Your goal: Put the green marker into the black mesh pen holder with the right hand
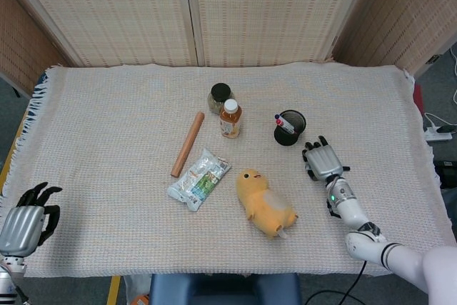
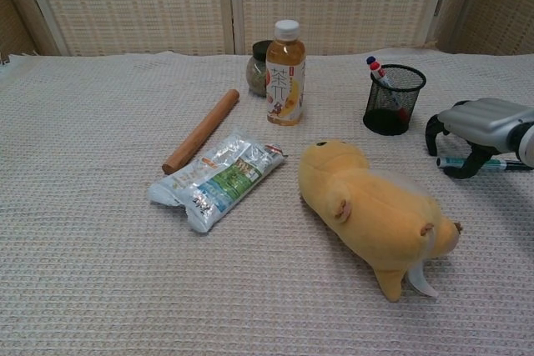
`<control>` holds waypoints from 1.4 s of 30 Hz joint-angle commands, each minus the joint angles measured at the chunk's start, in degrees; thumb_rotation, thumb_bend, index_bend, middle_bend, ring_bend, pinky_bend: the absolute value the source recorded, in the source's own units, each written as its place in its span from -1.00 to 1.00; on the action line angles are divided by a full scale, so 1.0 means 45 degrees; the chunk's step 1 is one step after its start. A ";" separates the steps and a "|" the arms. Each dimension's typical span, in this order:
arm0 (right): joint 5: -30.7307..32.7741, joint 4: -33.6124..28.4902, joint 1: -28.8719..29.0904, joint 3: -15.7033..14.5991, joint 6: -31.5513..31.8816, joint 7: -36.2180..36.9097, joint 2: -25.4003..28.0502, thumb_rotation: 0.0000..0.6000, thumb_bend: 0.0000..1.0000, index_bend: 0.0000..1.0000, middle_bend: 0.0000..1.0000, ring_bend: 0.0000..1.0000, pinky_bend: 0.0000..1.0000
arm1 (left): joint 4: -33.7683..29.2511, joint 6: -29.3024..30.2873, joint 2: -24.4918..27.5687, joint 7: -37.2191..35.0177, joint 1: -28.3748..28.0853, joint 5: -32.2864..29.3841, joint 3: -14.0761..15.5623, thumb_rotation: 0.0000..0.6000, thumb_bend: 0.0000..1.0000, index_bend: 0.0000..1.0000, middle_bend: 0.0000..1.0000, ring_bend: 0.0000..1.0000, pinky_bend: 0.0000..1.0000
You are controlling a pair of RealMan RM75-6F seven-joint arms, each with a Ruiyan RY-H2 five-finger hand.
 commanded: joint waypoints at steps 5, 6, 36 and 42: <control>0.0198 -0.0301 -0.0059 0.0155 0.0236 0.0050 0.0239 1.00 -0.65 -0.09 -0.62 -0.53 -0.82 | -0.0067 -0.0056 0.0002 0.0172 -0.0017 0.0016 0.0046 1.00 0.17 -0.31 -0.58 -0.81 -0.68; 0.0232 -0.0354 -0.0064 0.0164 0.0250 0.0036 0.0272 1.00 -0.65 -0.09 -0.62 -0.53 -0.82 | -0.0079 -0.0056 -0.0002 0.0197 -0.0015 0.0014 0.0050 1.00 0.17 -0.31 -0.58 -0.81 -0.68; 0.0633 -0.0371 -0.0044 -0.0086 0.0580 -0.0709 0.0037 1.00 -0.64 0.12 -0.62 -0.47 -0.77 | -0.0234 0.0056 0.0078 0.0231 0.0026 0.0079 0.0060 1.00 0.17 -0.31 -0.58 -0.81 -0.68; 0.0413 0.0003 -0.0034 -0.0106 0.0677 -0.0463 -0.0243 1.00 -0.55 0.21 -0.62 -0.42 -0.71 | -0.0207 0.0072 0.0070 0.0228 0.0031 0.0059 0.0044 1.00 0.17 -0.31 -0.58 -0.81 -0.67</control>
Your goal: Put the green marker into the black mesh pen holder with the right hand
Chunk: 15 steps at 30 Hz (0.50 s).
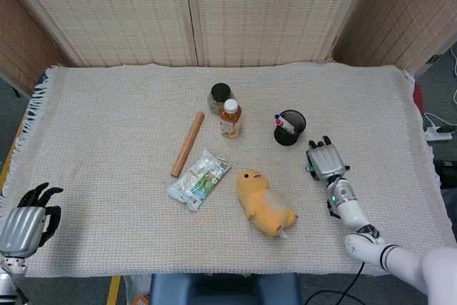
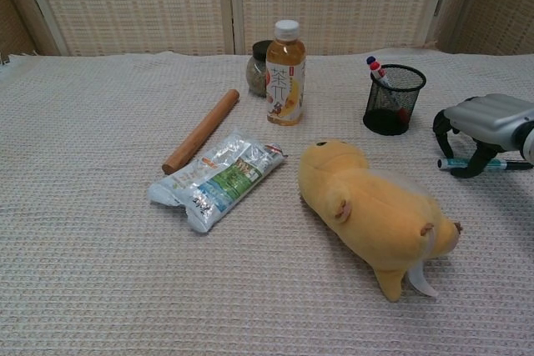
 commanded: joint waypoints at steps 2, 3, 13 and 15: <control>-0.0183 0.0238 0.0009 -0.0006 0.0055 0.0232 -0.0197 1.00 -0.52 0.25 -0.61 -0.40 -0.70 | 0.0014 -0.0028 -0.0006 0.0003 -0.0005 -0.0033 -0.0005 1.00 0.17 -0.31 -0.58 -0.81 -0.67; -0.0277 0.0337 0.0001 -0.0011 0.0128 0.0318 -0.0278 1.00 -0.50 0.28 -0.59 -0.39 -0.68 | 0.0008 -0.0036 -0.0001 -0.0001 -0.0008 -0.0050 -0.0011 1.00 0.17 -0.31 -0.58 -0.81 -0.67; -0.0667 0.0313 -0.0054 0.0082 0.0335 0.0946 -0.0296 1.00 -0.48 0.45 -0.55 -0.33 -0.63 | 0.0059 -0.0063 -0.0004 -0.0070 -0.0015 -0.0042 -0.0001 1.00 0.17 -0.31 -0.58 -0.81 -0.67; -0.1064 -0.0415 -0.0160 0.0221 0.0886 0.1444 0.0013 1.00 -0.48 0.45 -0.55 -0.32 -0.63 | 0.0077 -0.0101 -0.0006 -0.0100 -0.0030 -0.0053 0.0000 1.00 0.17 -0.31 -0.58 -0.81 -0.67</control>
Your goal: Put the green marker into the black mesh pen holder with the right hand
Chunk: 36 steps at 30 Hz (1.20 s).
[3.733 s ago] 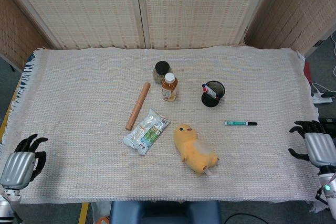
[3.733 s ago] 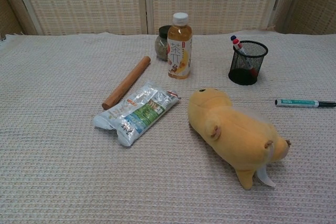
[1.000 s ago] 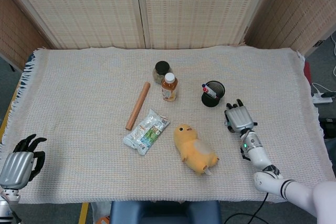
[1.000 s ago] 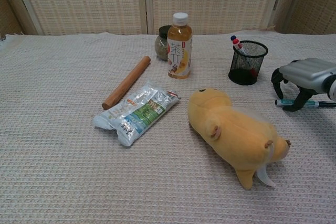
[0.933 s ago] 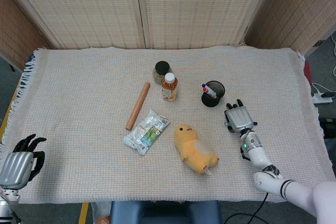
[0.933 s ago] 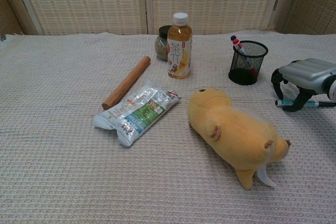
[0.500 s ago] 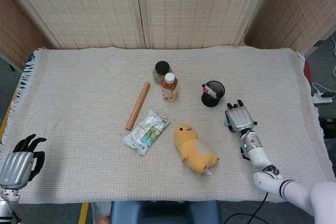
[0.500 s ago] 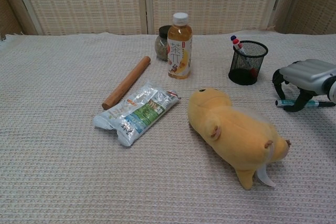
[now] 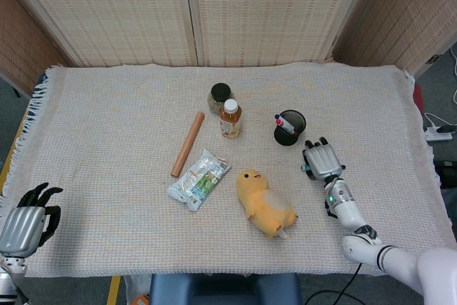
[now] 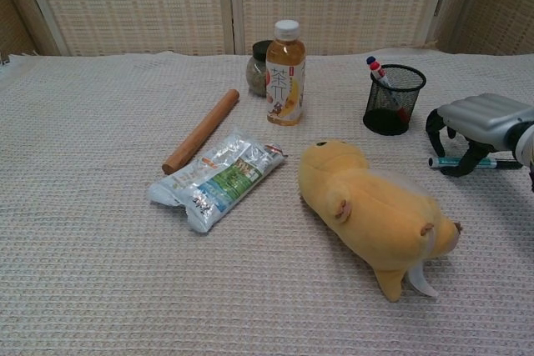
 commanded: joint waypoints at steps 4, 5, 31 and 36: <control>-0.1129 -0.2430 -0.0292 0.0322 0.1442 0.1096 0.1214 1.00 -0.48 0.45 -0.54 -0.32 -0.63 | 0.0014 -0.0023 -0.0015 0.0020 -0.0022 0.0051 0.0020 1.00 0.17 -0.31 -0.58 -0.81 -0.67; -0.1270 -0.2852 -0.0301 0.0394 0.1645 0.1114 0.1439 1.00 -0.48 0.45 -0.54 -0.31 -0.63 | 0.0004 -0.0026 -0.0018 0.0029 -0.0022 0.0054 0.0024 1.00 0.17 -0.31 -0.58 -0.81 -0.67; -0.1835 -0.5312 0.0827 0.3645 0.1695 0.8454 0.3521 1.00 -0.44 0.47 -0.53 -0.28 -0.60 | -0.0347 0.0316 0.0113 0.0252 0.0090 0.0338 0.0078 1.00 0.17 -0.31 -0.58 -0.81 -0.67; -0.2763 -0.3238 0.0722 0.3308 0.2061 1.1181 0.3046 1.00 -0.41 0.49 -0.52 -0.28 -0.58 | -0.0212 0.0160 0.0089 0.0165 0.0070 0.0060 0.0008 1.00 0.17 -0.31 -0.58 -0.81 -0.67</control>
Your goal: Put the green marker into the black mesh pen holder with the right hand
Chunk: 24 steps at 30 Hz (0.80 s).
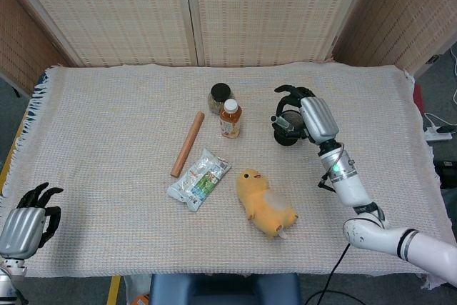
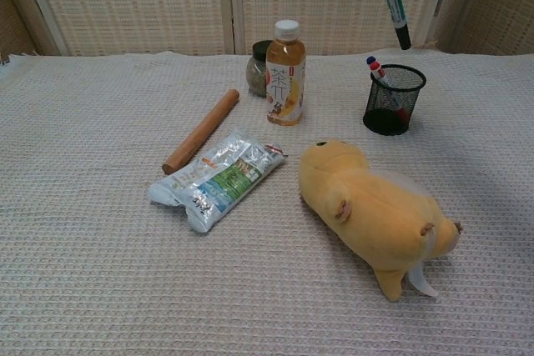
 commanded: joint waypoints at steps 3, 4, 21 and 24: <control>-0.1176 0.3160 0.0012 -0.0367 0.0026 0.3183 -0.0678 1.00 -0.41 0.50 -0.51 -0.28 -0.57 | 0.0153 -0.0179 -0.0065 -0.0033 -0.0042 -0.0230 -0.0061 1.00 0.17 -0.31 -0.58 -0.81 -0.67; -0.1201 0.3433 0.0036 -0.0440 -0.0057 0.3388 -0.0731 1.00 -0.41 0.50 -0.51 -0.29 -0.57 | 0.0181 -0.0212 -0.0079 -0.0023 -0.0050 -0.0267 -0.0066 1.00 0.17 -0.31 -0.58 -0.81 -0.67; -0.1855 0.7292 0.1030 -0.1436 -0.0866 0.5627 -0.2670 1.00 -0.41 0.52 -0.51 -0.28 -0.57 | 0.0577 -0.0602 -0.0254 -0.0033 -0.0140 -0.0832 -0.0196 1.00 0.17 -0.31 -0.58 -0.81 -0.67; -0.1897 0.7905 0.1243 -0.1516 -0.1041 0.5973 -0.2971 1.00 -0.41 0.52 -0.51 -0.28 -0.57 | 0.0657 -0.0694 -0.0270 -0.0069 -0.0157 -0.0940 -0.0212 1.00 0.17 -0.31 -0.58 -0.81 -0.67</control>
